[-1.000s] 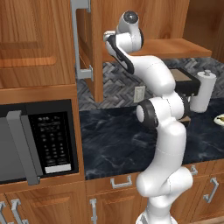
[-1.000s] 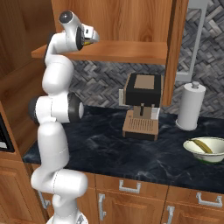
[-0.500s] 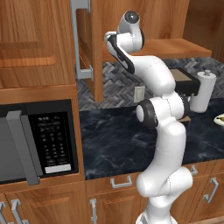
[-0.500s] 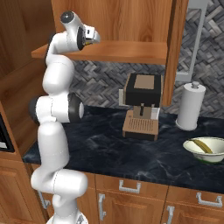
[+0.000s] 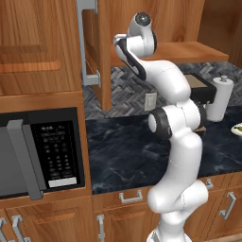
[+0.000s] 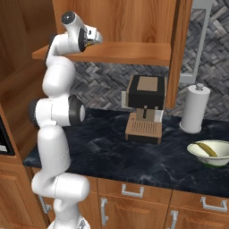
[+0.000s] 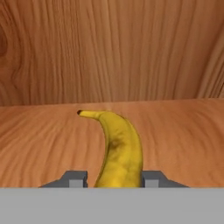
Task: Pick the bananas from the cabinet and place them in one bowl. Pick the garlic from the sink and place it in the other bowl.
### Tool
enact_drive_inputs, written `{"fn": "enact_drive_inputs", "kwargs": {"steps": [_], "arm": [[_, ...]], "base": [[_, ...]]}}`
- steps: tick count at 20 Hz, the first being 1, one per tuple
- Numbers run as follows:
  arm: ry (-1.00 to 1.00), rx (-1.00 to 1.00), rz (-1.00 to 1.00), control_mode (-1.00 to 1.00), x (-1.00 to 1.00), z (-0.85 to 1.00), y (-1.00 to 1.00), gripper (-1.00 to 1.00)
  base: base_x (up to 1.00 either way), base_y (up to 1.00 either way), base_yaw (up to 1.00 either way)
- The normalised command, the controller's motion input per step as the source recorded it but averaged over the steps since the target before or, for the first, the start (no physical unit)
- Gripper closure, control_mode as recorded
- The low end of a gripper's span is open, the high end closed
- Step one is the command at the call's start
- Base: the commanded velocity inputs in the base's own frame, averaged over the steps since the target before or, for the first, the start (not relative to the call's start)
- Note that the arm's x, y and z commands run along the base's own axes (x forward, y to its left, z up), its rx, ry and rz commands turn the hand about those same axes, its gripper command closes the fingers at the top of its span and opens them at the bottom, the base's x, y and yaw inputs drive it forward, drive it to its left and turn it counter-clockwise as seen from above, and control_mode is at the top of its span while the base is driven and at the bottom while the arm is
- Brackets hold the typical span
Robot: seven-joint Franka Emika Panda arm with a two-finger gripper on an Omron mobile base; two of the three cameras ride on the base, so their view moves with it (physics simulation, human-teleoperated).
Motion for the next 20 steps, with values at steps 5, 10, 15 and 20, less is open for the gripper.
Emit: {"fn": "enact_drive_inputs", "kwargs": {"steps": [5,10,15,20], "arm": [[-0.17,0.00,0.00,-1.00,-0.23,-0.17,-0.01,1.00],[-0.06,0.00,0.00,-1.00,-0.45,0.02,-0.10,1.00],[0.00,0.00,0.00,-1.00,-0.49,0.15,-0.17,1.00],[0.00,0.00,0.00,-1.00,-0.61,0.09,-0.22,1.00]], "base": [[0.00,0.00,0.00],[0.00,0.00,0.00],[0.00,0.00,0.00],[0.00,0.00,0.00]]}}
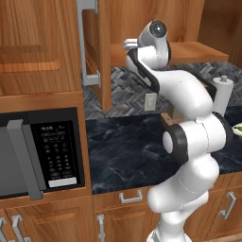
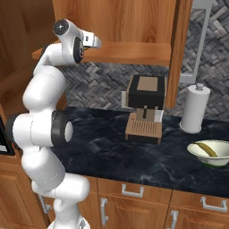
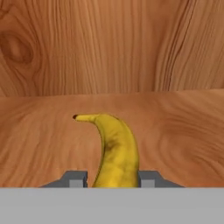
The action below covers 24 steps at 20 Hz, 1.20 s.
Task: Pick the bananas from the cabinet and place them in one bowl. Pick the garlic from the sink and place it in the other bowl.
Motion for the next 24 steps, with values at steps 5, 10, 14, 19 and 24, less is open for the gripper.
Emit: {"fn": "enact_drive_inputs", "kwargs": {"steps": [5,10,14,19,24], "arm": [[0.00,0.00,0.00,-1.00,-0.73,0.00,-0.33,1.00],[0.00,0.00,0.00,-1.00,-0.74,0.00,-0.34,1.00],[0.06,0.00,0.00,-1.00,-0.72,0.00,-0.16,1.00],[0.13,0.00,0.00,-1.00,-0.76,0.00,-0.16,1.00],[0.21,0.00,0.00,-1.00,-0.69,0.00,-0.18,1.00]], "base": [[0.00,0.00,0.00],[0.00,0.00,0.00],[0.00,0.00,0.00],[0.00,0.00,0.00],[0.00,0.00,0.00]]}}
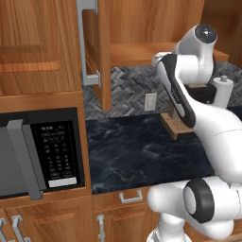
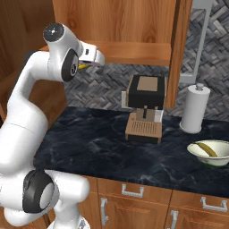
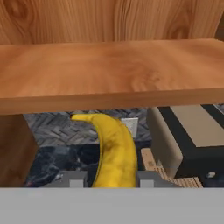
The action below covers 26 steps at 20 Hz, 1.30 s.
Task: Pick the bananas from the cabinet and place them in one bowl. Pick the garlic from the sink and place it in the other bowl.
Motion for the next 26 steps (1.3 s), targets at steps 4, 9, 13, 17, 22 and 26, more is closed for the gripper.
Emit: {"fn": "enact_drive_inputs", "kwargs": {"steps": [4,9,13,17,22,26], "arm": [[0.18,0.00,0.01,-1.00,-0.66,-0.13,-0.26,1.00],[0.06,0.00,0.06,-1.00,-0.67,-0.47,-0.43,1.00],[0.01,0.00,0.06,-1.00,-0.61,-0.50,-0.47,1.00],[0.04,0.00,0.07,-1.00,-0.58,-0.43,-0.46,1.00],[0.03,0.00,0.06,-1.00,-0.44,-0.47,-0.37,1.00],[0.05,0.00,0.04,-1.00,-0.23,-0.38,-0.29,1.00]], "base": [[0.00,0.00,0.00],[0.00,0.00,0.00],[0.00,0.00,0.00],[0.00,0.00,0.00],[0.00,0.00,0.00],[0.00,0.00,0.00]]}}
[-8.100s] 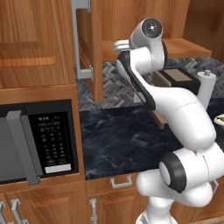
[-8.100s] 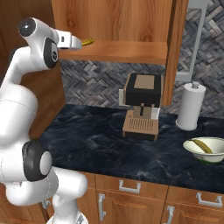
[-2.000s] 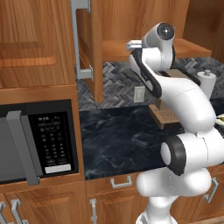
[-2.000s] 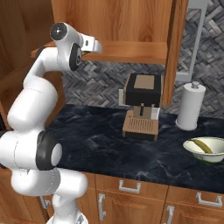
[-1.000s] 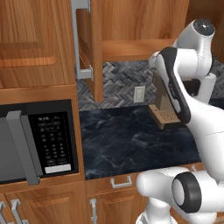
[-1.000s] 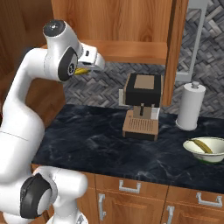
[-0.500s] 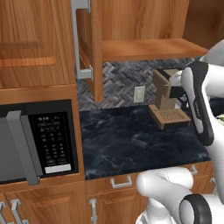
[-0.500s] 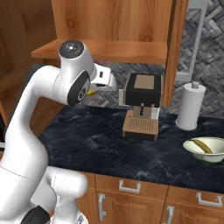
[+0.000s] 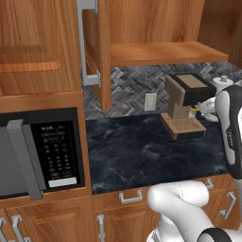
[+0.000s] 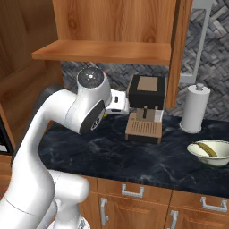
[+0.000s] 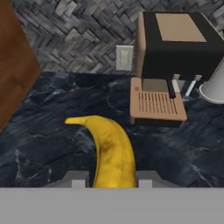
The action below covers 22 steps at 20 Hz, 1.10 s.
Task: Pick the bananas from the cabinet and place them in one bowl. Pick the garlic from the sink and place it in the other bowl.
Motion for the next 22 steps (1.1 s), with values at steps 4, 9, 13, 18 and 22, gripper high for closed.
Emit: {"fn": "enact_drive_inputs", "kwargs": {"steps": [4,9,13,18,22], "arm": [[0.02,0.00,0.03,-1.00,-0.11,-0.46,-0.24,1.00],[0.01,0.00,0.01,-1.00,0.00,-0.42,-0.35,1.00],[0.02,0.00,0.01,-1.00,0.00,-0.38,-0.41,1.00],[0.01,0.00,0.01,-1.00,0.06,-0.33,-0.39,1.00],[0.00,0.00,0.00,-1.00,0.13,-0.41,-0.30,1.00]], "base": [[0.00,0.00,0.00],[0.00,0.00,0.00],[0.00,0.00,0.00],[0.00,0.00,0.00],[0.00,0.00,0.00]]}}
